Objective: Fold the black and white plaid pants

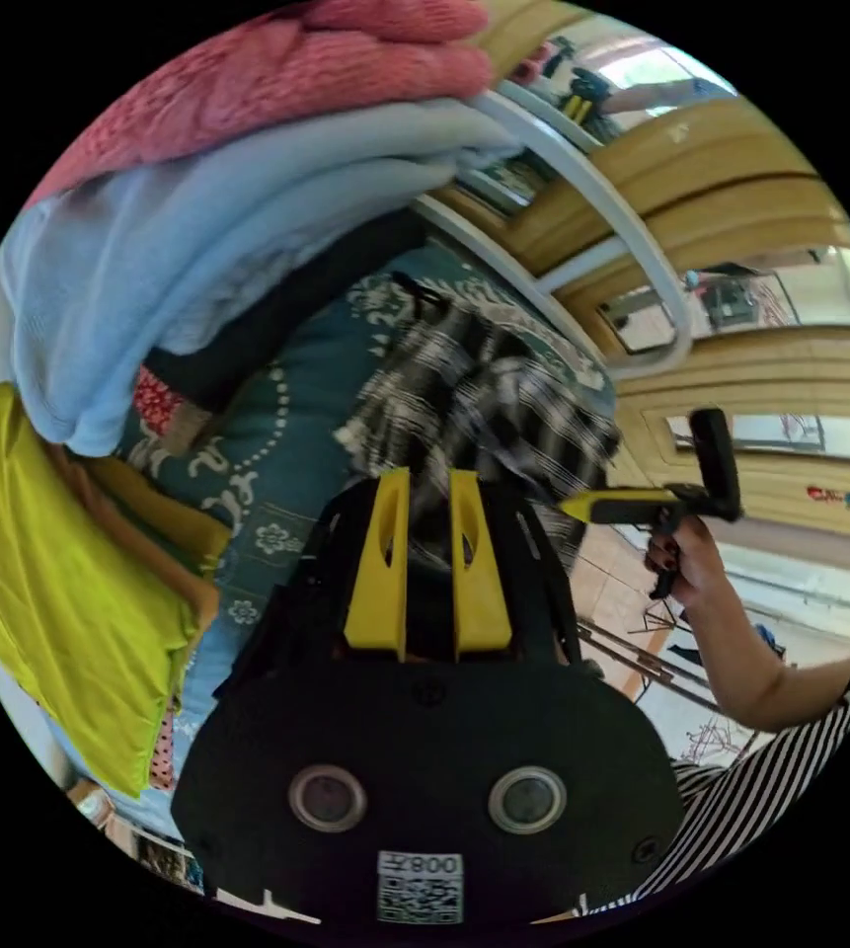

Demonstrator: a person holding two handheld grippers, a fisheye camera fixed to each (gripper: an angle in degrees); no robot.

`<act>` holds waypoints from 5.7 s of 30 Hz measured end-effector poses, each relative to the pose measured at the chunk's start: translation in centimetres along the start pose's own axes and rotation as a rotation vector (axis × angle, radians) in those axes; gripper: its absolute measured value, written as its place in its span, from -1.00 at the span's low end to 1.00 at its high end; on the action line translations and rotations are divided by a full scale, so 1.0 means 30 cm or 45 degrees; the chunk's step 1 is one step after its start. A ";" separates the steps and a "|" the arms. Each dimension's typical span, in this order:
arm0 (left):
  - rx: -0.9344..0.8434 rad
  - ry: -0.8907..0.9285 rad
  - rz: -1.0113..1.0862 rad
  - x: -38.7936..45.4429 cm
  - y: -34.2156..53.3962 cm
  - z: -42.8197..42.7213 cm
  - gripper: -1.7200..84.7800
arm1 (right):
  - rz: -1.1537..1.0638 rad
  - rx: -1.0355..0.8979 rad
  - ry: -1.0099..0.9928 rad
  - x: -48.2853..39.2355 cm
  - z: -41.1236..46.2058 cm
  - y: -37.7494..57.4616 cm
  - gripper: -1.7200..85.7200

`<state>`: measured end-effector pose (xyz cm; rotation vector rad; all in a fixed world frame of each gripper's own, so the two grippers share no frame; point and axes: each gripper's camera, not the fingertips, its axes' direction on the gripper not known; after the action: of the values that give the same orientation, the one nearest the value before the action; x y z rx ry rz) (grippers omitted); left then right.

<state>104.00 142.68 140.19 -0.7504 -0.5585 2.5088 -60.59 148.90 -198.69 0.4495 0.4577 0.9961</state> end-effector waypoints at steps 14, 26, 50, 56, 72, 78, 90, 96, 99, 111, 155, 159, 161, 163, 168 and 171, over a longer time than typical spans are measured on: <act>0.030 0.193 0.156 0.077 -0.031 -0.079 -0.94 | 0.178 0.271 0.131 0.090 -0.182 0.419 -0.83; 0.108 0.536 0.119 0.150 -0.015 -0.218 -0.94 | -0.499 0.120 0.531 -0.282 0.118 0.494 -0.73; 0.088 0.228 -0.161 0.144 0.037 -0.776 -0.90 | -0.343 0.252 0.468 -0.193 0.186 1.465 -0.90; 0.301 0.454 0.012 0.331 0.237 -1.139 -0.91 | -0.292 0.370 0.477 -0.229 0.160 1.850 -0.90; 1.060 0.633 0.497 0.796 1.270 -2.610 -0.92 | -0.915 0.931 0.694 -1.125 0.126 3.046 -0.91; 1.479 0.525 0.659 0.992 1.943 -3.282 -0.92 | -1.285 1.137 0.610 -1.633 0.207 3.609 -0.91; 1.958 -0.070 0.716 1.589 3.179 -4.221 -0.92 | -1.878 1.226 0.321 -2.376 0.448 4.552 -0.91; 2.121 -0.398 0.591 1.953 3.609 -4.507 -0.92 | -2.119 1.080 0.008 -2.631 0.565 4.800 -0.91; 2.143 -0.603 0.483 2.143 3.744 -4.603 -0.92 | -2.193 0.985 -0.099 -2.731 0.658 4.869 -0.91; 1.853 -0.726 0.077 2.492 3.865 -4.800 -0.92 | -2.113 0.485 -0.390 -2.910 1.179 4.830 -0.91; 1.640 -0.048 0.240 2.054 4.336 -5.334 -0.92 | -1.904 0.294 -0.401 -3.641 2.790 4.163 -0.91; 1.650 -0.044 0.193 1.929 4.452 -5.371 -0.92 | -1.927 0.263 -0.408 -3.745 2.970 4.032 -0.90; 1.663 -0.050 0.157 1.862 4.522 -5.385 -0.92 | -1.943 0.219 -0.423 -3.826 3.122 3.944 -0.90; 1.684 -0.052 0.090 1.757 4.632 -5.399 -0.92 | -1.954 0.172 -0.427 -3.893 3.257 3.879 -0.90; 1.727 -0.057 -0.097 1.487 4.917 -5.403 -0.91 | -1.972 -0.010 -0.418 -4.088 3.712 3.713 -0.91; 1.752 -0.028 -0.246 1.273 5.133 -5.371 -0.91 | -1.971 -0.152 -0.382 -4.201 4.051 3.620 -0.91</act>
<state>123.18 77.34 -75.46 -0.0912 0.9881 2.0257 -126.34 72.10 -19.19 0.0363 0.3296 -0.5371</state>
